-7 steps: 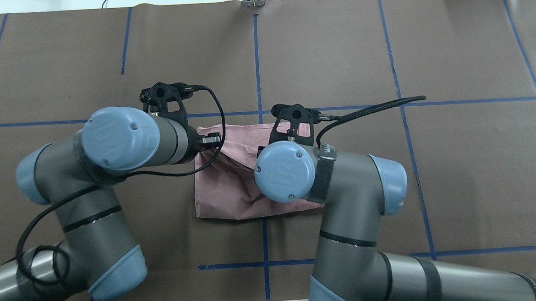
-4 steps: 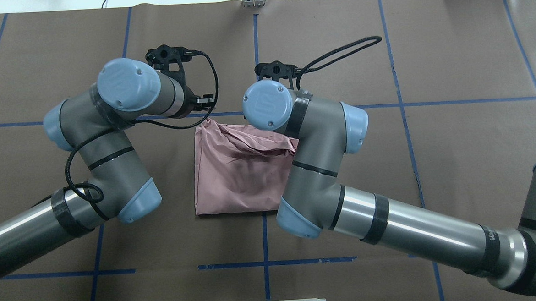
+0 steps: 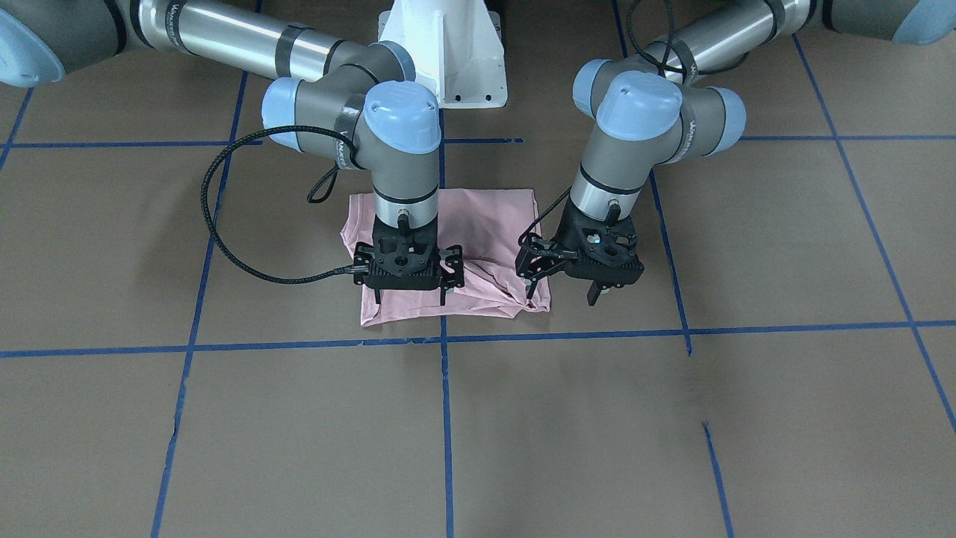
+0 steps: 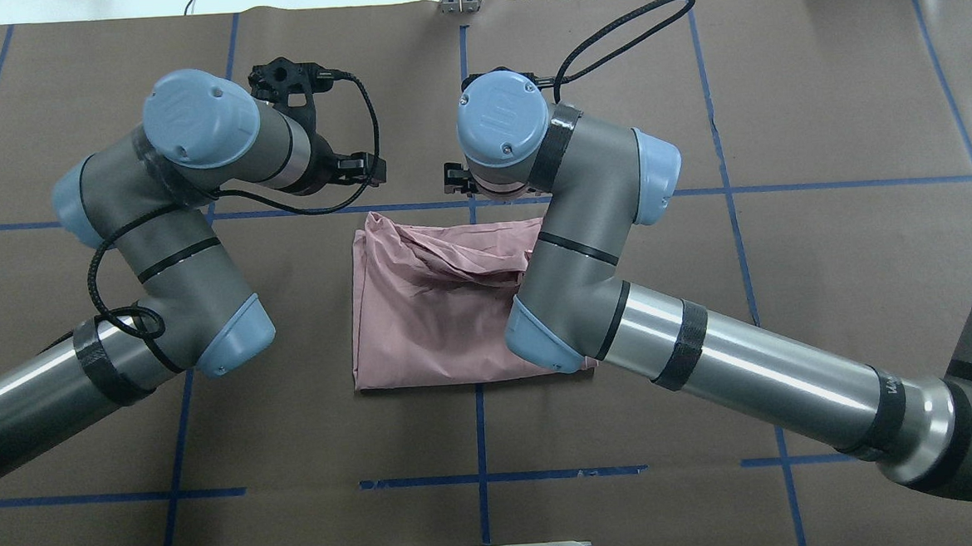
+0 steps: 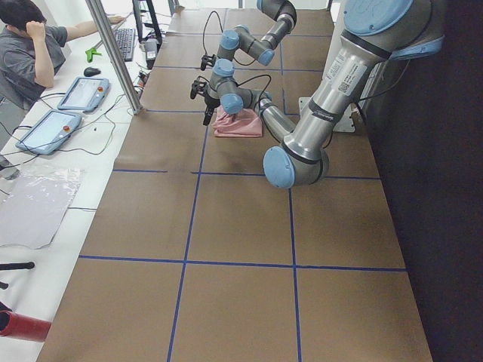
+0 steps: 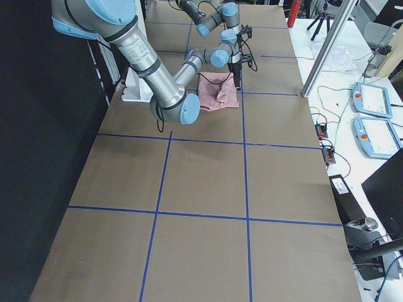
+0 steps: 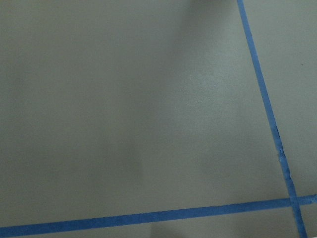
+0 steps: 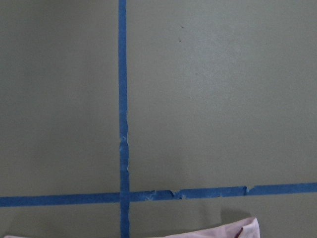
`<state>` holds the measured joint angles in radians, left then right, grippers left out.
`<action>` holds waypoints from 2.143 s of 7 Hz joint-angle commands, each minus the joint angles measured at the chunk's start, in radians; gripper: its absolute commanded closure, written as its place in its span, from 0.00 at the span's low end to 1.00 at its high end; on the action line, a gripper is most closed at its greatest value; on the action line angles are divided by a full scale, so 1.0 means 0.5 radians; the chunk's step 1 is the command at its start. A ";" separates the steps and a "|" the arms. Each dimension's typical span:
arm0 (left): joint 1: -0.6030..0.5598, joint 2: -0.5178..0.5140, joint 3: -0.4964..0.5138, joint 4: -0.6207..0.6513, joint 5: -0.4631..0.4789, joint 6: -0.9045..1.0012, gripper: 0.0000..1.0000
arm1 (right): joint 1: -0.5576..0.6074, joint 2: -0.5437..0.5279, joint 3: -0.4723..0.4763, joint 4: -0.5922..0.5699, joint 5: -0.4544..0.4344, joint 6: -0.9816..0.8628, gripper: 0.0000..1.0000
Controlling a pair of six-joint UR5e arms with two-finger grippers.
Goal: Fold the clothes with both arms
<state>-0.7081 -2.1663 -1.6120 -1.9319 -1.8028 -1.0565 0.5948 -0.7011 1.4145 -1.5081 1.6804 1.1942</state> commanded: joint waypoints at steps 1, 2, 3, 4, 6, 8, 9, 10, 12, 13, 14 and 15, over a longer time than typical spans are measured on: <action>-0.038 0.199 -0.330 0.108 -0.005 0.203 0.00 | 0.129 -0.112 0.219 -0.112 0.221 -0.227 0.00; -0.132 0.297 -0.569 0.355 -0.078 0.417 0.00 | 0.236 -0.286 0.503 -0.305 0.323 -0.411 0.00; -0.300 0.459 -0.814 0.552 -0.213 0.711 0.00 | 0.371 -0.546 0.898 -0.549 0.378 -0.732 0.00; -0.502 0.613 -0.923 0.639 -0.363 1.063 0.00 | 0.557 -0.701 1.142 -0.831 0.498 -1.045 0.00; -1.102 0.959 -0.887 0.642 -0.651 1.681 0.00 | 0.950 -1.010 1.184 -0.933 0.704 -1.720 0.00; -1.277 1.203 -0.640 0.630 -0.739 1.723 0.00 | 1.117 -1.464 1.169 -0.856 0.750 -1.827 0.00; -1.484 1.209 -0.560 0.606 -0.751 1.745 0.00 | 1.269 -1.515 1.114 -0.768 0.866 -1.824 0.00; -1.608 1.234 -0.477 0.621 -0.888 1.878 0.00 | 1.395 -1.640 1.116 -0.761 1.043 -2.000 0.00; -1.856 1.231 -0.073 0.606 -0.972 2.530 0.00 | 1.641 -1.931 1.107 -0.590 1.060 -2.305 0.00; -1.930 1.240 0.011 0.627 -0.975 2.606 0.00 | 1.730 -2.069 1.086 -0.528 1.097 -2.439 0.00; -1.937 1.286 0.030 0.630 -1.011 2.595 0.00 | 1.801 -2.201 1.067 -0.454 1.109 -2.492 0.00; -1.934 1.286 0.033 0.627 -1.051 2.586 0.00 | 1.844 -2.312 0.988 -0.262 1.112 -2.493 0.00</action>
<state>-1.6685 -1.5308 -1.6080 -1.6188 -2.3069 0.2305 1.4821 -1.7848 1.9423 -1.7270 2.2310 -0.0336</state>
